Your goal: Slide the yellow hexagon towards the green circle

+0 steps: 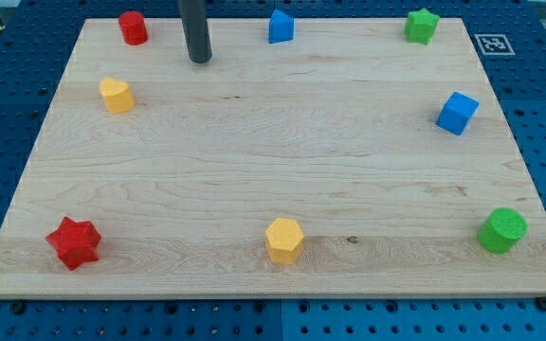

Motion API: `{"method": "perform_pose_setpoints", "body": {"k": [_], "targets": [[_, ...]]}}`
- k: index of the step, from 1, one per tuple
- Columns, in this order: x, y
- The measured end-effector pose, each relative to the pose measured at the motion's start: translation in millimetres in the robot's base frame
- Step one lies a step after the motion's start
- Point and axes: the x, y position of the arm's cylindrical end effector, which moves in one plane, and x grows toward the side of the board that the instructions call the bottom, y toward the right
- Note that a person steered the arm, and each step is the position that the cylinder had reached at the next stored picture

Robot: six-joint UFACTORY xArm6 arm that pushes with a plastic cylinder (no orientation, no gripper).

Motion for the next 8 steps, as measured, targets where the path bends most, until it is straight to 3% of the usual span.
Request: {"method": "perform_pose_setpoints", "body": {"k": [5,8], "targets": [[-2,3],[171,48]]}}
